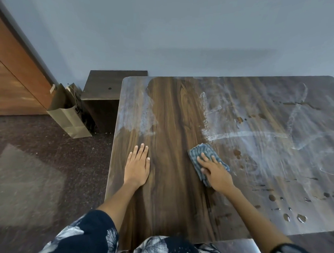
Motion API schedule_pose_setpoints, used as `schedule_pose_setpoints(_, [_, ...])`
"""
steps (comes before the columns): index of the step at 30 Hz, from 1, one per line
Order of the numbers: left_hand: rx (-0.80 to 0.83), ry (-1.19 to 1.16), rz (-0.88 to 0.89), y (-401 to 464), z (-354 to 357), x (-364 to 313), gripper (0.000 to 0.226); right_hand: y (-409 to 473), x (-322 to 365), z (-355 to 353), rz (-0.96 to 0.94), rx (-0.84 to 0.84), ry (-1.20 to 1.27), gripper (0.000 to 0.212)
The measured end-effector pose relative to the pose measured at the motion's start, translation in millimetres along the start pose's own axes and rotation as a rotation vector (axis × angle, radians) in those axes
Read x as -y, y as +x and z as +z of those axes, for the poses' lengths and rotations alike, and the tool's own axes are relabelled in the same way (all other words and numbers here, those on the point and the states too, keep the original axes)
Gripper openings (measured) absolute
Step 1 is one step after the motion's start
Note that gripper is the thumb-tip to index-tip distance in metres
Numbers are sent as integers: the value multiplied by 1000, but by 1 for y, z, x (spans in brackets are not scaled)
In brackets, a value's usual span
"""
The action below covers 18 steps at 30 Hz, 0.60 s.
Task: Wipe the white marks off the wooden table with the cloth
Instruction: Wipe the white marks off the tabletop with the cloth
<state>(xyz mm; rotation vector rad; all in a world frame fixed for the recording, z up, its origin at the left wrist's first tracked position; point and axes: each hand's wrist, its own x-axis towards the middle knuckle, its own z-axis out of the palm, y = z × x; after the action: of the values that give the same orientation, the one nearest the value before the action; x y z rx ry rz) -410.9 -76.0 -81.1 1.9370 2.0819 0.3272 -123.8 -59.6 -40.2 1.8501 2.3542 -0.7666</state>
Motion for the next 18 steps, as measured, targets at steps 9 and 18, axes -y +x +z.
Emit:
schedule_pose_setpoints(9, [-17, 10, -10, -13, 4, 1, 49, 6, 63, 35, -132, 20, -68, 47])
schedule_pose_setpoints(18, [-12, 40, -78, -36, 7, -6, 49, -50, -26, 27, -518, 275, -207, 53])
